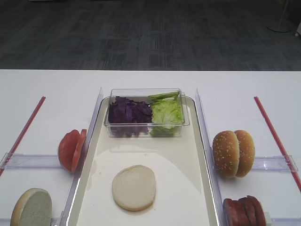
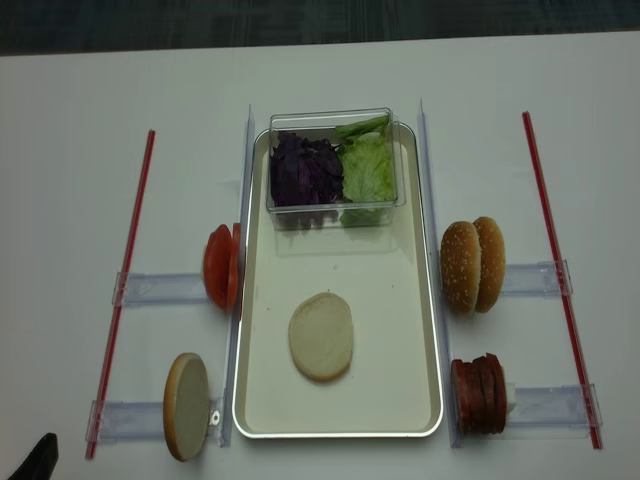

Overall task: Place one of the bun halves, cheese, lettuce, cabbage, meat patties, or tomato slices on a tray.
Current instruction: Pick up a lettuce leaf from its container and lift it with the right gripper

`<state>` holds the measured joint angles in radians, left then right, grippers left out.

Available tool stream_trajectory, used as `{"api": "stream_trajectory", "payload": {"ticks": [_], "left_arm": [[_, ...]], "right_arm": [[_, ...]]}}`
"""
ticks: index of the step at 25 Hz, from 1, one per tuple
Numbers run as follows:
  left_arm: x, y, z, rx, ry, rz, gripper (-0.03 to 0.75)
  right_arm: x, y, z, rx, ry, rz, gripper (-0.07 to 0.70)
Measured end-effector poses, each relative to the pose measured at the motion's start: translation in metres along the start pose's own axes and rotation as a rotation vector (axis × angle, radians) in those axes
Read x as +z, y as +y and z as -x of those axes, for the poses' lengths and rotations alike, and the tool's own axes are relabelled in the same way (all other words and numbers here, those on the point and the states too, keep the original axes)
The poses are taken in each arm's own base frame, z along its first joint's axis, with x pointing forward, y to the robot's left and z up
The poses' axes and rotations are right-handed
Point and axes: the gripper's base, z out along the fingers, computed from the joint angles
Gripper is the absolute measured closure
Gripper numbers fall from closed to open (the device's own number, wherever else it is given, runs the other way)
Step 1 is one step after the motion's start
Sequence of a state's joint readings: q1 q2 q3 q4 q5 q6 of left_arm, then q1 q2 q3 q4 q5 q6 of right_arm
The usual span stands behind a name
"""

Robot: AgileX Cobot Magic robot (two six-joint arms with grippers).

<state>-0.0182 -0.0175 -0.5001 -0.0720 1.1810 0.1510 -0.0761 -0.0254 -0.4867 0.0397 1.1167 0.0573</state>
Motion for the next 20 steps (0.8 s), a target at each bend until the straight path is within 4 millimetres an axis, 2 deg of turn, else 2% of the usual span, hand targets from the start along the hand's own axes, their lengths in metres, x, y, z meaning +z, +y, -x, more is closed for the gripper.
{"api": "stream_trajectory", "payload": {"ticks": [20], "left_arm": [[0.0, 0.0, 0.0, 0.0, 0.0, 0.0, 0.282]], "right_arm": [[0.0, 0.0, 0.0, 0.0, 0.0, 0.0, -0.06]]}}
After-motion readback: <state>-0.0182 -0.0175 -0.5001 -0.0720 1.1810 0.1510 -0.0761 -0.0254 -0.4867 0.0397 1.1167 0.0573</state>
